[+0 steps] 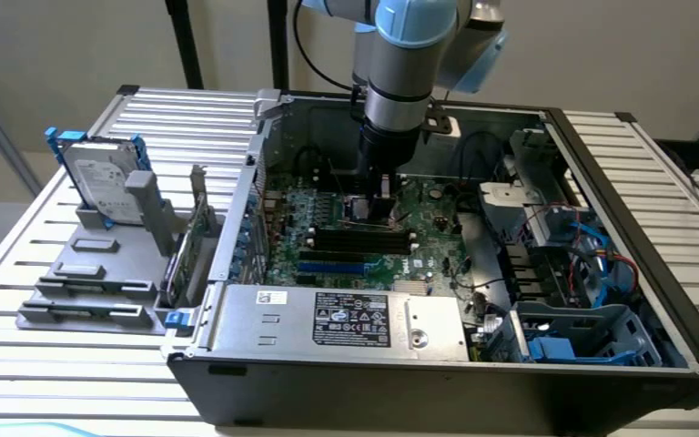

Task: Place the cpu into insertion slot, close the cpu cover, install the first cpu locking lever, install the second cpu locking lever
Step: 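Place the cpu into insertion slot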

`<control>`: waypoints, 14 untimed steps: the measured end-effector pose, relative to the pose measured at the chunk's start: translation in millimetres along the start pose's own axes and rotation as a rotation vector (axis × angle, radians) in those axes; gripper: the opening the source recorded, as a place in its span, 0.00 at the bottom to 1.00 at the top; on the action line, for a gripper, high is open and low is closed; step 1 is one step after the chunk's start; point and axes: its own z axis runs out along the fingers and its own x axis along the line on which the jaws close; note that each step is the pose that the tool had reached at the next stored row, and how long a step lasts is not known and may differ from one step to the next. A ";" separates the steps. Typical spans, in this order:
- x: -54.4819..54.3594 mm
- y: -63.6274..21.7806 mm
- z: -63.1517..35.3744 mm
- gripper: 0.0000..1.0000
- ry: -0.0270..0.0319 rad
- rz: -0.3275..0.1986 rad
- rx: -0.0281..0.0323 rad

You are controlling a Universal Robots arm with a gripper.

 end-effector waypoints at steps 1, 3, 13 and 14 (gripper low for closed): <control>0.0 0.0 0.0 0.54 -0.0003 0.000 0.0000; 0.0 0.2 0.1 0.54 -0.0008 0.000 0.0000; -1.2 0.3 0.2 0.54 -0.0012 0.001 -0.0001; -1.2 0.2 0.1 0.54 -0.0013 0.001 0.0000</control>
